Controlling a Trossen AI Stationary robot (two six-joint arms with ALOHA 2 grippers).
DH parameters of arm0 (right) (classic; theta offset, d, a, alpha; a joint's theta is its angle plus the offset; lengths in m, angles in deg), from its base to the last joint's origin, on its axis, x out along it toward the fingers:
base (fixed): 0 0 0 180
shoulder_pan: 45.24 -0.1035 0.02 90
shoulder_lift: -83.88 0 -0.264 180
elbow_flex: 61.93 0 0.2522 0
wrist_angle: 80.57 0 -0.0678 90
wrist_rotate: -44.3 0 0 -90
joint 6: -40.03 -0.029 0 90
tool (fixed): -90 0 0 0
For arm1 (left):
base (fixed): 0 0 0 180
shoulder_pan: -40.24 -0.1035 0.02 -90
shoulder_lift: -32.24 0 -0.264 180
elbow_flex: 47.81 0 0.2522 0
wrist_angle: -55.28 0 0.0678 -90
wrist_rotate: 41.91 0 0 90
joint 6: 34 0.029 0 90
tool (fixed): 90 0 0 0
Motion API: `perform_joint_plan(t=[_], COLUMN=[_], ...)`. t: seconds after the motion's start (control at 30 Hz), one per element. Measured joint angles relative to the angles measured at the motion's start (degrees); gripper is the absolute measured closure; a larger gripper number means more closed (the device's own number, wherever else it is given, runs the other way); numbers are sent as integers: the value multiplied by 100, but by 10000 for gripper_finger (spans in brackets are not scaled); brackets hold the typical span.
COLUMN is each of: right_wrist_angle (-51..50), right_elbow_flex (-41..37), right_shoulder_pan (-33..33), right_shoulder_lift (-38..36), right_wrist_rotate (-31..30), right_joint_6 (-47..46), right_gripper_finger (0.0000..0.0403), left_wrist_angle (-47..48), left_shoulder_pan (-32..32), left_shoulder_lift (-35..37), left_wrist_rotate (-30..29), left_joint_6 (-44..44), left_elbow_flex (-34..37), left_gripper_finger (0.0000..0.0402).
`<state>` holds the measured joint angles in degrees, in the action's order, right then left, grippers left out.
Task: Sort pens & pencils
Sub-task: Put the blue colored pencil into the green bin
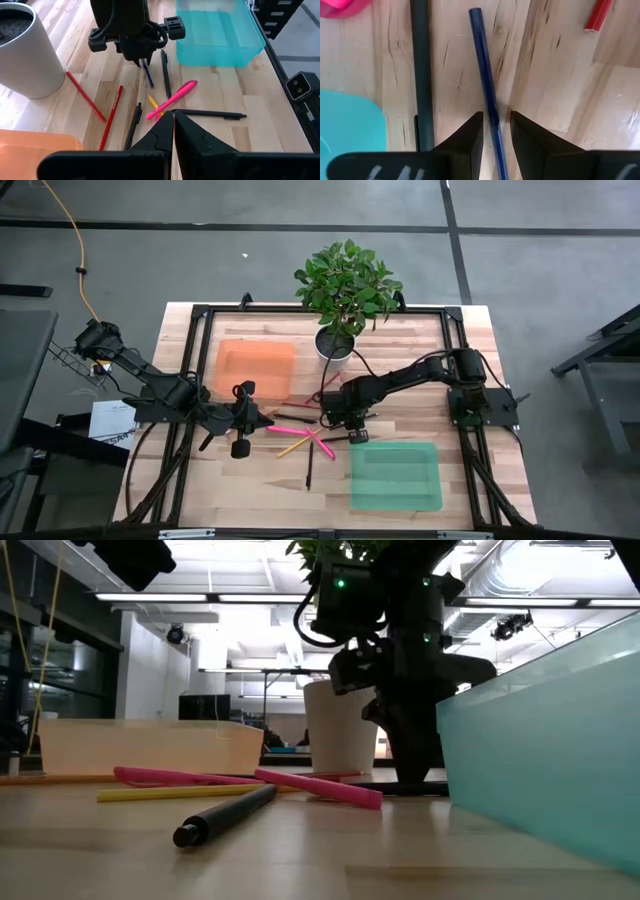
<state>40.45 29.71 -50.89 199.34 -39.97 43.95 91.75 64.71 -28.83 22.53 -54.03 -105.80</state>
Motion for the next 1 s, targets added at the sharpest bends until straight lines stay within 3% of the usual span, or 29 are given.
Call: perform_joint_plan(t=[0.67,1.0], right_wrist_angle=[22,25], right_elbow_flex=[-1,-2], right_shoulder_pan=[15,15], right_shoulder_lift=[0,0], right_wrist_rotate=[-632,-378], right_joint_6=[-255,-208], right_gripper_finger=[314,314], left_wrist_angle=[-1,-1], left_shoulder_pan=[0,0], left_shoulder_lift=[2,2], left_wrist_rotate=[0,-2], left_joint_6=[0,0], left_elbow_flex=[0,0], left_gripper_finger=[396,396])
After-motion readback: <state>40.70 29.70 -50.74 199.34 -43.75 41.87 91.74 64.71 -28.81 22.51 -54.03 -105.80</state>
